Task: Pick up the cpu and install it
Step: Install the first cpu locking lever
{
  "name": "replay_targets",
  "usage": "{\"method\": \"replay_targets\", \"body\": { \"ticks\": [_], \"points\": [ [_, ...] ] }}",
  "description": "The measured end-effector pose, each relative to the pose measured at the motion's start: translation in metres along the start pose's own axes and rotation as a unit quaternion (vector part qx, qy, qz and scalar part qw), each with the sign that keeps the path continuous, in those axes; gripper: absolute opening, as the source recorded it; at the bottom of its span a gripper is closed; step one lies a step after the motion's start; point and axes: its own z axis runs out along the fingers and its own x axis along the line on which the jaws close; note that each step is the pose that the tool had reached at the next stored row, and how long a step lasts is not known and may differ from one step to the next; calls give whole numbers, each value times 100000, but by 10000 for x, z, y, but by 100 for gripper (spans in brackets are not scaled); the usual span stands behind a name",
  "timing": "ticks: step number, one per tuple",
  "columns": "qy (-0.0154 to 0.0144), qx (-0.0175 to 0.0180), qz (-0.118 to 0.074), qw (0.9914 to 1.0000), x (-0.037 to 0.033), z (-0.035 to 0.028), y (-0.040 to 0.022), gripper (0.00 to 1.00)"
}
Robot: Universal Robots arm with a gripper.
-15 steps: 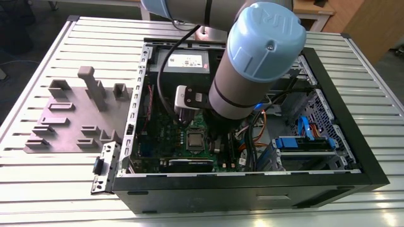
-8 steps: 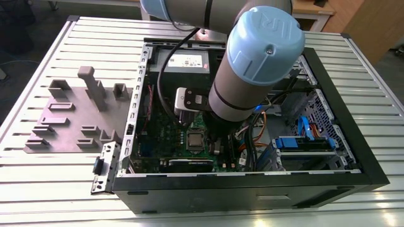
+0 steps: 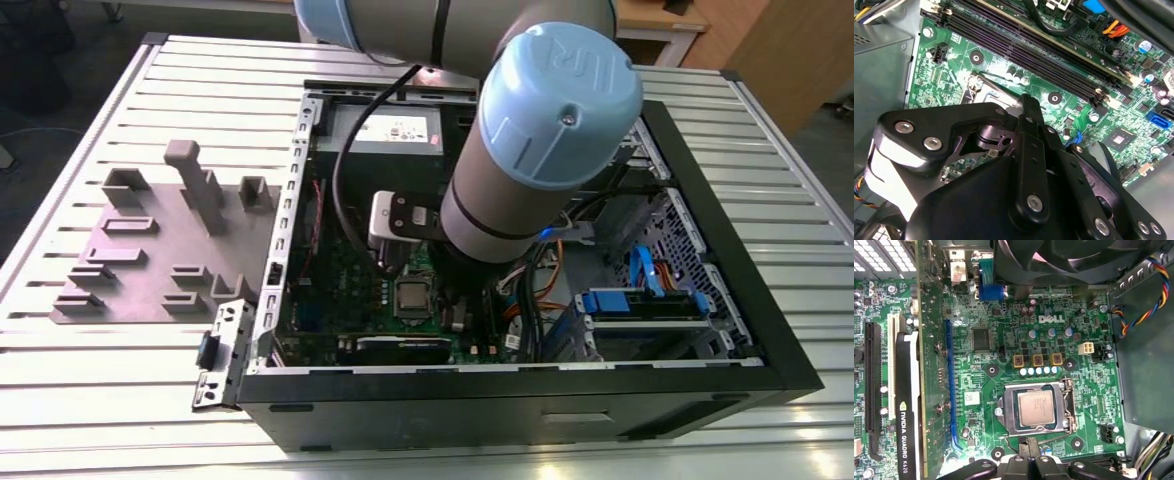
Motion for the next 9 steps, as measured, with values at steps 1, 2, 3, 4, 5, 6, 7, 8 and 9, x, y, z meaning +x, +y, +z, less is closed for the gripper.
{"method": "replay_targets", "body": {
  "ticks": [1, 2, 3, 4, 5, 6, 7, 8, 9],
  "points": [
    [8, -1, 1, 100000, 3, 7, -1, 11],
    [36, 3, 7, 100000, 4, 14, -1, 11],
    [118, 11, 9, 100000, 5, 21, -3, 11],
    [237, 21, 13, 100000, 5, 26, -4, 11],
    [353, 32, 18, 99999, 6, 31, -4, 11],
    [460, 37, 3, 99999, 6, 32, -4, 11],
    [547, 29, -84, 99998, 7, 34, -4, 11],
    [594, 8, -270, 99998, 7, 34, -3, 11],
    [618, -12, -501, 99997, 8, 34, -3, 11]
  ]
}}
